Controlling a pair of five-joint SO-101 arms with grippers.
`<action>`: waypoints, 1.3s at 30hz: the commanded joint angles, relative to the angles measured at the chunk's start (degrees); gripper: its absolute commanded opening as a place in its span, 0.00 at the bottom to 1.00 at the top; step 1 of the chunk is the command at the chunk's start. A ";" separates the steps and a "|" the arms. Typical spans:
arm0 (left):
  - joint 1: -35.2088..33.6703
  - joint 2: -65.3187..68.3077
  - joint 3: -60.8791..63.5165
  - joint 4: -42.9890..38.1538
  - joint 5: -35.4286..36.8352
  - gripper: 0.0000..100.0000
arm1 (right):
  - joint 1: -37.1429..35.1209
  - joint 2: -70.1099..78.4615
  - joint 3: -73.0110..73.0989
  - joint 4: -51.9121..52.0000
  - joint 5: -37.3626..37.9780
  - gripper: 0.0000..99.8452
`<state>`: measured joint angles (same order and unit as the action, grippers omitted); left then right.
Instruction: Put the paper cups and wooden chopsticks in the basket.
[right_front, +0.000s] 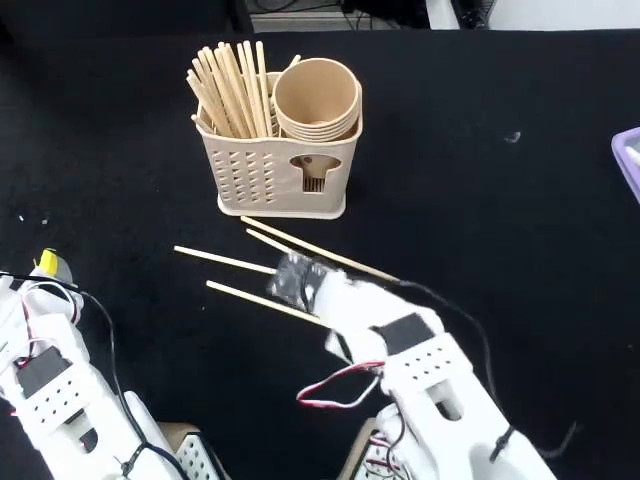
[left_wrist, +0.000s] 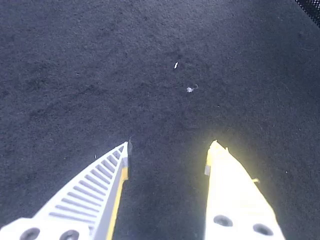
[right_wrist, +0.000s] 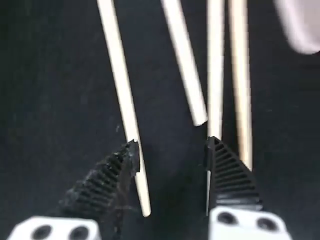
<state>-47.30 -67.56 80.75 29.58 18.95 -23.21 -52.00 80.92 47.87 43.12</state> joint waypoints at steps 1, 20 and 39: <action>0.31 -0.79 -0.75 -0.62 -0.35 0.25 | 1.58 -1.63 1.98 -2.46 5.63 0.22; 0.31 -0.79 -0.57 -0.88 -0.35 0.25 | -4.48 -1.54 -3.91 -7.82 5.10 0.31; 0.13 -0.79 -0.57 -0.88 -0.35 0.25 | -8.44 30.29 -21.41 -8.09 6.51 0.30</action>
<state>-47.30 -67.56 80.75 29.58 18.95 -30.86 -26.07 64.40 41.01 48.22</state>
